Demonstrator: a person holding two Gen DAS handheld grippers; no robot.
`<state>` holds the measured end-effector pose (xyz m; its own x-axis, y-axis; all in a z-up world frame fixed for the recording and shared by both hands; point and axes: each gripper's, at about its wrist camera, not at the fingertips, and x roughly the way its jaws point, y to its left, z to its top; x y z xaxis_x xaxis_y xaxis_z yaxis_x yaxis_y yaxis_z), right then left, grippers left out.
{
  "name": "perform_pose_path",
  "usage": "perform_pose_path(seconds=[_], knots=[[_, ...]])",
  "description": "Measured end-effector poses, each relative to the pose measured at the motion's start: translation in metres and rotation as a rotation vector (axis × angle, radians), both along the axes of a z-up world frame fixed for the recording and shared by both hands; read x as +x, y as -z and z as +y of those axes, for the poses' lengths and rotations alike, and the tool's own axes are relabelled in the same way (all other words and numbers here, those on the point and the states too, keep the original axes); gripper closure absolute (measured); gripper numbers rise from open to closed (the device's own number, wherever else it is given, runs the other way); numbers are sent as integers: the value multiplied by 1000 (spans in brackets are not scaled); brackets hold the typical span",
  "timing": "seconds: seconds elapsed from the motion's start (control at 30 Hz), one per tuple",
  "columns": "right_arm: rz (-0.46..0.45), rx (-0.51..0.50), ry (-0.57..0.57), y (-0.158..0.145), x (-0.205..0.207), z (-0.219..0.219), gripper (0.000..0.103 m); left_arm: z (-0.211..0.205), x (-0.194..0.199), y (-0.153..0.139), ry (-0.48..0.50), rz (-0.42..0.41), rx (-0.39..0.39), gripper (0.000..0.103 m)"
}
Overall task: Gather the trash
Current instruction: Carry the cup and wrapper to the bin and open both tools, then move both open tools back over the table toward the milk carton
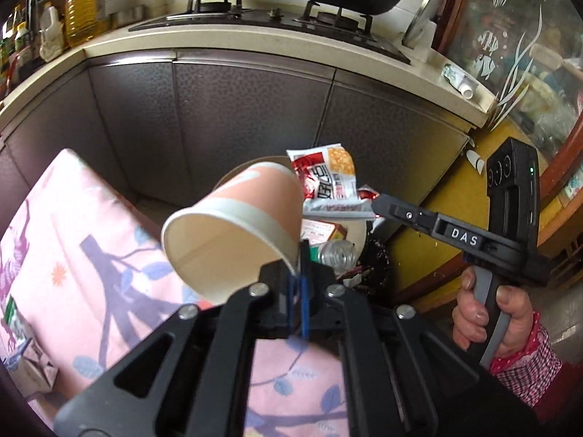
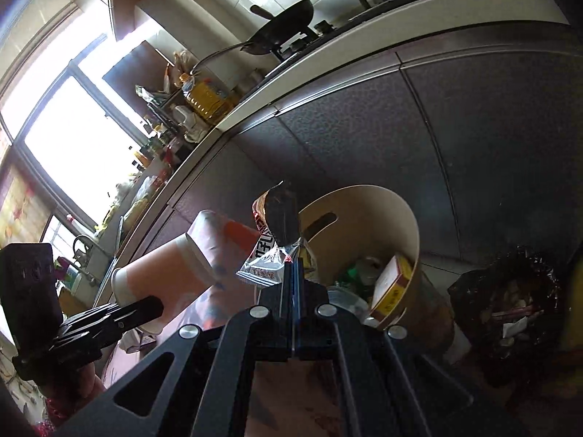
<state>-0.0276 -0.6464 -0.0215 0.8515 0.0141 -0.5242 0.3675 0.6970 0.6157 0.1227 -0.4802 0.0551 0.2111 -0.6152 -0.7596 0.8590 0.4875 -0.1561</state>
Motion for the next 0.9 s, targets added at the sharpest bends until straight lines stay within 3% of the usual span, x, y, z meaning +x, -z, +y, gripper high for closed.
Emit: perform_pose_path(seconds=[0.17,0.23,0.27,0.3,0.43,0.47,0.57,0.9], knots=[[69,18,16,29,11,-17,103,-37,8,27,2,-59,44,100],[74,60,22,40,15,-21,103,-46,13,39,-5,-44,91,80],[69,85,25,44,16,-22,103,-47,16,44,-29,-31,113,56],[69,98,36,47,17,-23,103,-44,17,45,-55,-28,104,51],[66,81,57,46,14,-20,97,-27,14,40,-72,-35,76,50],[61,81,60,45,13,-18,91,-19,13,38,-80,-32,65,50],[49,70,82,42,7,-14,52,4,8,32,-107,-21,36,50],[10,90,28,22,3,21,49,112,-21,28,-251,-52,19,50]])
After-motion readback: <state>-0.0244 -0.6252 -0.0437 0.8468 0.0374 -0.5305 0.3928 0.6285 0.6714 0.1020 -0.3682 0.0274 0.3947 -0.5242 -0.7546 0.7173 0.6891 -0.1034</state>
